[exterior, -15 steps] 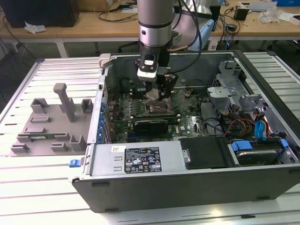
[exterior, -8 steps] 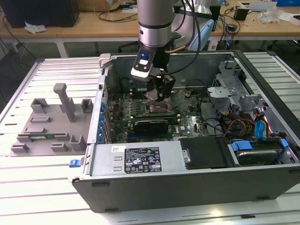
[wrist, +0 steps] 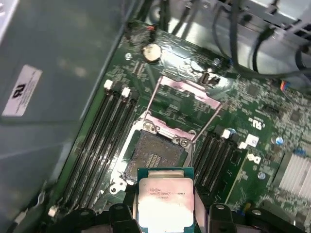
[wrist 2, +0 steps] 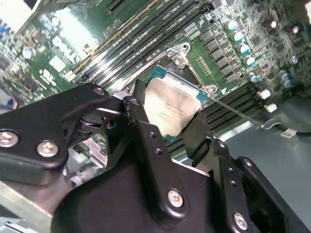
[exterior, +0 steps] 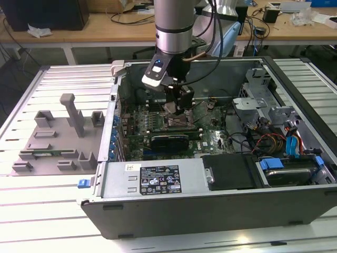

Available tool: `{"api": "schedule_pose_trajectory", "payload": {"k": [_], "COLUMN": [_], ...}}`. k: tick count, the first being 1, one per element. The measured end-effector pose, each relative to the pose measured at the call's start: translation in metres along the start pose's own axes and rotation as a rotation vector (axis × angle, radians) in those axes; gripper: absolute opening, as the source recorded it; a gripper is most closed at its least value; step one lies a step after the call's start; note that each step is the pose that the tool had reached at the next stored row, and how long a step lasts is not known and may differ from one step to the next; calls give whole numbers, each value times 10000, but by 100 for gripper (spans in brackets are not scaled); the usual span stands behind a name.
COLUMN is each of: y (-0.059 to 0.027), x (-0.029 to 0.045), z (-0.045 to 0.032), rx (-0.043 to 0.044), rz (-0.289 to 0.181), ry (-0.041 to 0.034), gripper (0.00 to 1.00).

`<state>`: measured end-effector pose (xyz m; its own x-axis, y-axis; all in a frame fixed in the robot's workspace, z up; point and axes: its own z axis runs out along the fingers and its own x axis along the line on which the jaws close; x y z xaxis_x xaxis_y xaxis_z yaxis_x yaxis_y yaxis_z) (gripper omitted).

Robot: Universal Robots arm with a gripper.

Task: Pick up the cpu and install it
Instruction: 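Place the cpu into insertion slot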

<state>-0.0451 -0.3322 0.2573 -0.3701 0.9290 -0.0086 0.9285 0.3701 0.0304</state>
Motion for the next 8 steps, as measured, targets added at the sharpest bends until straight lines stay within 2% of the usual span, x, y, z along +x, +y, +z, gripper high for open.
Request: {"api": "schedule_pose_trajectory", "payload": {"k": [2, 8], "y": [0, -1], "x": [0, 0], "z": [14, 43], "rx": [6, 18], "rz": [751, 2001], "ry": [-23, -61], "gripper": [55, 55]}}
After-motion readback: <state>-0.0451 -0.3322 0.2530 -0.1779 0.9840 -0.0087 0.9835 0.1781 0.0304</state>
